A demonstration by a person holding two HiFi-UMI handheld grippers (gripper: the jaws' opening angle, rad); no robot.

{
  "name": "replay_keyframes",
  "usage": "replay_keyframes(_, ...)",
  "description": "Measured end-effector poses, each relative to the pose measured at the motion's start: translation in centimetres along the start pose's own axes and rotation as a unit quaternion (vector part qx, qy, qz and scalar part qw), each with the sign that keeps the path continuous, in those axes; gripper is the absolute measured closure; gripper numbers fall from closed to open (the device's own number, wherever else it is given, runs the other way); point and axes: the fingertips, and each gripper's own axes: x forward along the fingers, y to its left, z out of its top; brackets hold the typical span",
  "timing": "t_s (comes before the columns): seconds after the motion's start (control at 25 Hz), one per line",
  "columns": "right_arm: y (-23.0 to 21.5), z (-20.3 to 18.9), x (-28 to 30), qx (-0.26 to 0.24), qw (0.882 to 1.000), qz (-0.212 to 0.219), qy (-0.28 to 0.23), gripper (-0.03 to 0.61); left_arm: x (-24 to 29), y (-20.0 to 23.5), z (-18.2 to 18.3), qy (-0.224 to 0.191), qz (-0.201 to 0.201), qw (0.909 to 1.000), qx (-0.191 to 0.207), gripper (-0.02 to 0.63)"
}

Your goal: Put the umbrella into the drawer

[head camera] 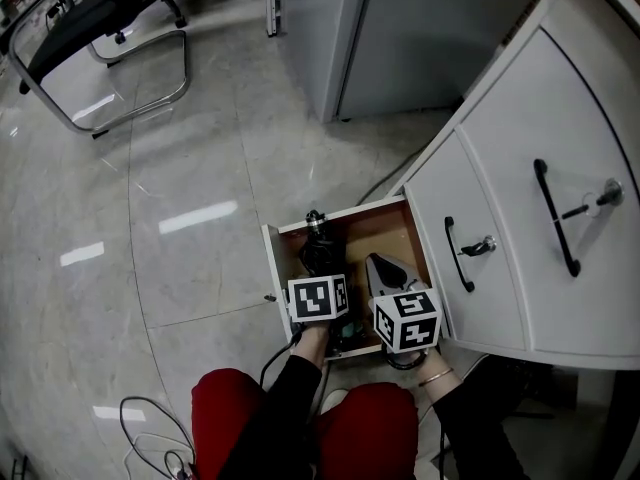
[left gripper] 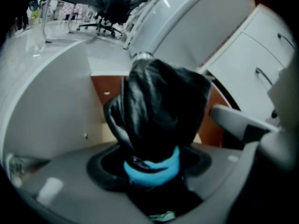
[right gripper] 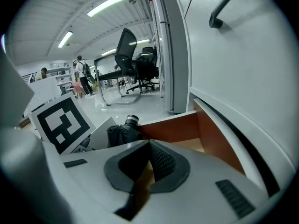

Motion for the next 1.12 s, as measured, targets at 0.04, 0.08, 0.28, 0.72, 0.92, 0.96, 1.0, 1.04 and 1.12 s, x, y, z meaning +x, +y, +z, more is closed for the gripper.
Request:
replay_keyframes(0.04, 0.0, 0.0, 0.0, 0.0, 1.0, 0.0, 0.0, 0.577, 0.2, 0.1, -0.1, 0.0, 0.001, 1.0, -0.002, 0.327)
replay_keyframes(0.08, 0.0, -0.1, 0.1, 0.0, 1.0, 0.0, 0.0, 0.577, 0.4, 0.2, -0.2, 0.0, 0.002, 1.0, -0.002, 0.327)
replay_keyframes(0.28, -0.2, -0.3, 0.2, 0.002, 1.0, -0.002, 0.003, 0.577, 0.6, 0.1, -0.2, -0.003, 0.003, 1.0, 0.002, 0.324)
replay_keyframes(0.72, 0.0, -0.3, 0.2, 0.001, 1.0, -0.005, 0.001, 0.577, 0.5, 0.5, -0.5, -0.007, 0.024, 0.9996, -0.014, 0.299)
replay_keyframes(0.92, 0.0, 0.1, -0.1, -0.004, 1.0, -0.008, -0.001, 0.577, 0.0, 0.8, -0.8, -0.007, 0.044, 0.9985, -0.033, 0.287)
replay_keyframes(0.96, 0.0, 0.2, -0.1, -0.004, 1.0, -0.009, -0.002, 0.577, -0.2, 0.8, -0.9, -0.007, 0.05, 0.9982, -0.033, 0.287)
replay_keyframes(1.0, -0.1, 0.3, -0.2, -0.004, 1.0, -0.011, -0.003, 0.577, -0.4, 0.9, -1.0, -0.005, 0.057, 0.9977, -0.035, 0.287)
replay_keyframes(1.04, -0.2, 0.4, -0.2, -0.005, 1.0, -0.012, -0.003, 0.577, -0.6, 1.0, -1.2, -0.003, 0.065, 0.9972, -0.038, 0.287)
replay_keyframes(1.12, -0.2, 0.4, -0.3, -0.005, 1.0, -0.014, -0.004, 0.577, -1.0, 1.2, -1.5, -0.002, 0.075, 0.9962, -0.044, 0.287)
